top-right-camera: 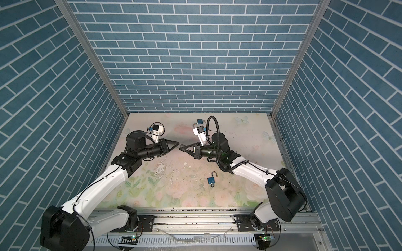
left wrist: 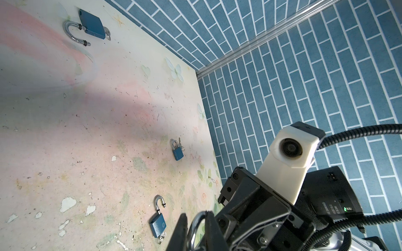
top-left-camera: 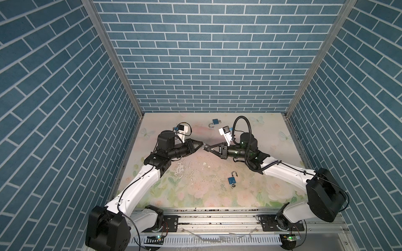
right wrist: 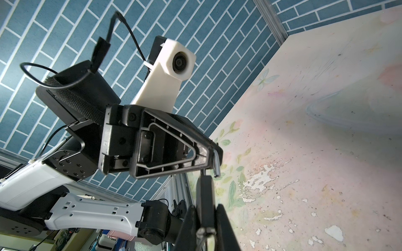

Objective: Lock with the key

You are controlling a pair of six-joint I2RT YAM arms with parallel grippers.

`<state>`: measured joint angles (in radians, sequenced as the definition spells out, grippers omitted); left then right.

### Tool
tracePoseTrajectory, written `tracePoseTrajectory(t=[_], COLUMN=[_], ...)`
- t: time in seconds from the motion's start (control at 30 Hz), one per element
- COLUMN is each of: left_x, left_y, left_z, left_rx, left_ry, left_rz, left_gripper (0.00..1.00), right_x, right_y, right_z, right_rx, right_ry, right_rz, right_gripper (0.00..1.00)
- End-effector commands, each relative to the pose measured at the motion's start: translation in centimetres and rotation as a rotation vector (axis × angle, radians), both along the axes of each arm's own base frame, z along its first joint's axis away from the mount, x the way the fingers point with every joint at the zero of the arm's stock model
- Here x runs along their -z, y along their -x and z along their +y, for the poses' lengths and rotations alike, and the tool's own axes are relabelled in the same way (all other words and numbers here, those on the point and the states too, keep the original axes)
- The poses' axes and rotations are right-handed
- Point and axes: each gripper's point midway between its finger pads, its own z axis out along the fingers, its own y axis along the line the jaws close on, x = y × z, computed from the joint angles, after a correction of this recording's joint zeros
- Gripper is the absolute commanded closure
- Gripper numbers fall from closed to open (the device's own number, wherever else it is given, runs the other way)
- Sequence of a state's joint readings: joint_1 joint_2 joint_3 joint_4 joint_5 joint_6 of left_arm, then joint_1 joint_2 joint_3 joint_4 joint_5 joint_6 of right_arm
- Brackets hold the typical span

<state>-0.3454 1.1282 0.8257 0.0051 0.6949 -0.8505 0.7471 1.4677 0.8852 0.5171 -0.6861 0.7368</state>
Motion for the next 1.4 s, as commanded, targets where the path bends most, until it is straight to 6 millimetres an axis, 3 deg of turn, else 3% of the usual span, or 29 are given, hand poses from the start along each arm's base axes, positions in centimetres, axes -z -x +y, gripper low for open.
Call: tracePoseTrajectory(t=[0.0,0.2,0.4,0.63,1.17,1.2,1.37], left_x=[-0.8,-0.8,-0.8,-1.0,-2.2,-1.4,-1.7], left_y=[-0.2,-0.2,0.0,0.3,1.1,1.3,1.1], left_z=[0.0,0.0,0.1,0.0,-0.7,-0.7,-1.1], left_rx=[0.002,0.005,0.011,0.039,0.102,0.106,0.132], left_ry=[0.002,0.004,-0.006,-0.027,0.03,0.029,0.049], left_rz=[-0.048,-0.05,-0.075,-0.134,-0.322,-0.31,-0.333], left_gripper=[0.82,0.84,0.94,0.98,1.0,1.0,1.0], right_x=[0.2,0.2,0.3,0.5,0.4,0.5,1.5], right_y=[0.4,0.4,0.3,-0.2,-3.9,-4.2,-5.6], right_z=[-0.2,-0.1,-0.2,-0.5,-0.9,-0.9,-0.9], right_rx=[-0.017,-0.023,-0.034,-0.041,0.007,0.016,0.07], right_ry=[-0.009,-0.009,-0.002,-0.003,-0.064,-0.057,-0.021], right_rz=[0.018,0.018,0.022,0.038,0.242,0.251,0.314], right_gripper=[1.0,1.0,1.0,1.0,1.0,1.0,1.0])
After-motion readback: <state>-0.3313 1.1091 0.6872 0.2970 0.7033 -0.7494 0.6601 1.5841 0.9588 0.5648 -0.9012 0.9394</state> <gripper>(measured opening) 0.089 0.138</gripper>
